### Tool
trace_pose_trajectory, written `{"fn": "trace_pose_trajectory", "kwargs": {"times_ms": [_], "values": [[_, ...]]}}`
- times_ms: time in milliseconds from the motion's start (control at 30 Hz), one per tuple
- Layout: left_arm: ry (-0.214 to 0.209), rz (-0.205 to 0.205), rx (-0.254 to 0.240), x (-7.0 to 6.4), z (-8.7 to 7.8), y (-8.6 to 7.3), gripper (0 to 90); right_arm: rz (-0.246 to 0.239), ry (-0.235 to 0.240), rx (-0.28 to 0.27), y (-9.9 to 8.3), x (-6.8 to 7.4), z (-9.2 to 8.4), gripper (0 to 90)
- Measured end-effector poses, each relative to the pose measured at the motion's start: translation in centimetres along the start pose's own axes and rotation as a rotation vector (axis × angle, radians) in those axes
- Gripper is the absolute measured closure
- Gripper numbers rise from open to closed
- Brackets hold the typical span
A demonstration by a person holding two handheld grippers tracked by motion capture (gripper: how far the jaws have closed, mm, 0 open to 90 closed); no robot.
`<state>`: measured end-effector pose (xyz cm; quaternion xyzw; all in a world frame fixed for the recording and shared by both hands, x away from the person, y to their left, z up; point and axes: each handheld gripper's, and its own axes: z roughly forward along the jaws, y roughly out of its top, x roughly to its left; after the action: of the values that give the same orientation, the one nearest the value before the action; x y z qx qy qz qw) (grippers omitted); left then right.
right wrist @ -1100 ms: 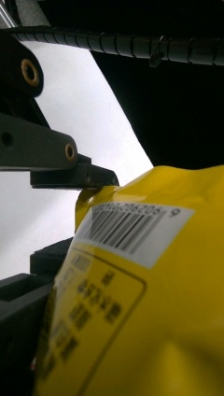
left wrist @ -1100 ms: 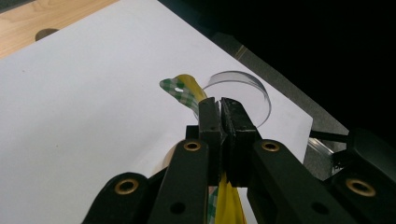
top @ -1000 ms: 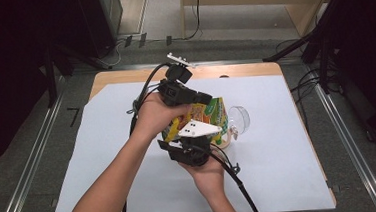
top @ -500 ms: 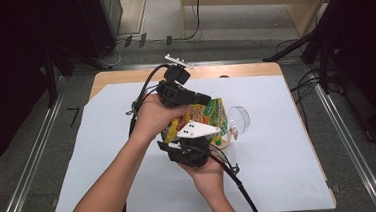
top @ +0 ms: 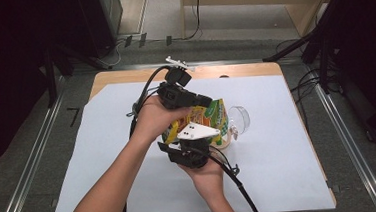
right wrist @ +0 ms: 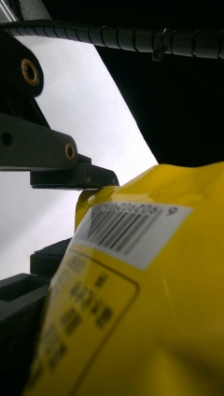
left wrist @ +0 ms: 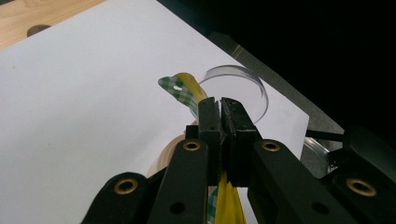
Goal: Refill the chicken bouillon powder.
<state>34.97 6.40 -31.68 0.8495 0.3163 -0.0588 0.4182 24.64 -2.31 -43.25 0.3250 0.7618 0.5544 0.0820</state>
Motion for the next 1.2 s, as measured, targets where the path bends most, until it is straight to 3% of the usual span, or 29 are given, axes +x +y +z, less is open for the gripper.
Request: {"fn": "trace_pose_trajectory", "kwargs": {"times_ms": [600, 900, 1200], "values": [[-0.015, 0.003, -0.024, 0.0, -0.9, -1.2, 87.8, -0.027, -0.002, 0.008, -0.8, 0.5, 0.6, 63.7], [-0.023, 0.002, -0.056, 0.0, -2.0, -2.4, 88.8, -0.057, 0.001, 0.012, -1.3, 1.1, 1.2, 55.8], [-0.022, 0.010, -0.105, 0.4, -2.9, -3.8, 88.5, -0.041, 0.029, 0.014, -1.8, 1.3, 1.5, 50.4]]}}
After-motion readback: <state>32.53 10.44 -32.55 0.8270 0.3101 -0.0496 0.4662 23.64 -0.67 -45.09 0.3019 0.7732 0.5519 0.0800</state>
